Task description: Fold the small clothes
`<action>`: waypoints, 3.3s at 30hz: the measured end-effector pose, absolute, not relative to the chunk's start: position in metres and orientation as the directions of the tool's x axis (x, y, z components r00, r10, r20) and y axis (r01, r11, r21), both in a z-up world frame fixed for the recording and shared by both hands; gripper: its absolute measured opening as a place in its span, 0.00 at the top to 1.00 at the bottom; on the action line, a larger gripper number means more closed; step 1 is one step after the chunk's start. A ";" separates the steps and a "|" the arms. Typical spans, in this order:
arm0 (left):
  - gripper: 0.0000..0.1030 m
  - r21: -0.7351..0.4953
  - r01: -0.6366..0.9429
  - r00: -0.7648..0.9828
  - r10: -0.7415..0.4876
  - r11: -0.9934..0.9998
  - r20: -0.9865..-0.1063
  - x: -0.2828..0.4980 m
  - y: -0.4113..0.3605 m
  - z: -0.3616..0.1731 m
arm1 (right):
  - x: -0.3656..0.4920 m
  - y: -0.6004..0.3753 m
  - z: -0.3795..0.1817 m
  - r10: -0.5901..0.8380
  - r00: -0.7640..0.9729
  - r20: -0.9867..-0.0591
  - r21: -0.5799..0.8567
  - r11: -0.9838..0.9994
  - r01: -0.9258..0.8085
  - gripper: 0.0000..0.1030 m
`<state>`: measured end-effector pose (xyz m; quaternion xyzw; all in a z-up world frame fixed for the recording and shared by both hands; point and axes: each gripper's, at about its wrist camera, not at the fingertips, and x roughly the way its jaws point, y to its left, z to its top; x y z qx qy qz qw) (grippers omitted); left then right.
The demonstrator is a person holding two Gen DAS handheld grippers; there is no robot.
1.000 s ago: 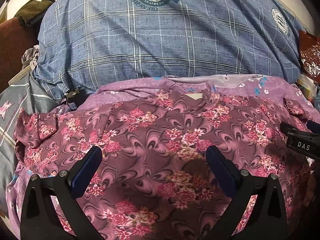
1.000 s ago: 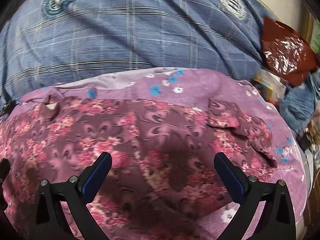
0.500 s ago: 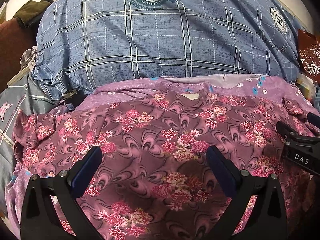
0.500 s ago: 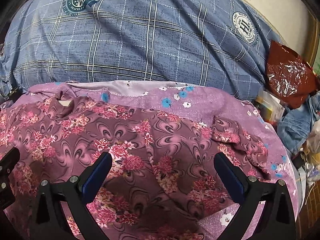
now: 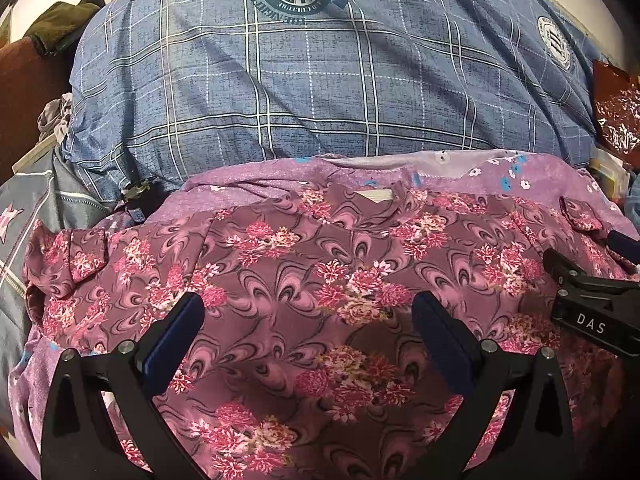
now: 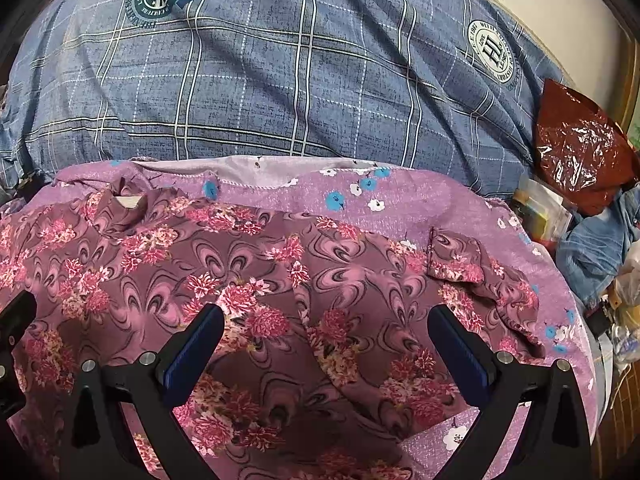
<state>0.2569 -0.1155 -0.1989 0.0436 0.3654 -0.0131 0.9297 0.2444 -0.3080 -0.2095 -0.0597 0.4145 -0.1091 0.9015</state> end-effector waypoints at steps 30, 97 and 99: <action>0.00 0.052 0.012 0.717 0.027 0.999 -0.696 0.262 -0.086 -0.202 | 0.290 -0.508 -0.254 -0.194 0.550 -0.812 0.020 0.933 0.359 0.76; 0.97 -0.032 0.100 0.678 -0.092 0.994 -0.729 0.280 -0.037 -0.212 | 0.263 -0.259 -0.235 0.551 0.560 -0.618 0.587 0.798 -0.137 0.50; 0.97 0.036 0.079 0.714 -0.031 0.996 -0.699 0.284 -0.035 -0.202 | 0.262 -0.257 -0.234 0.550 0.564 -0.616 0.584 0.799 -0.141 0.51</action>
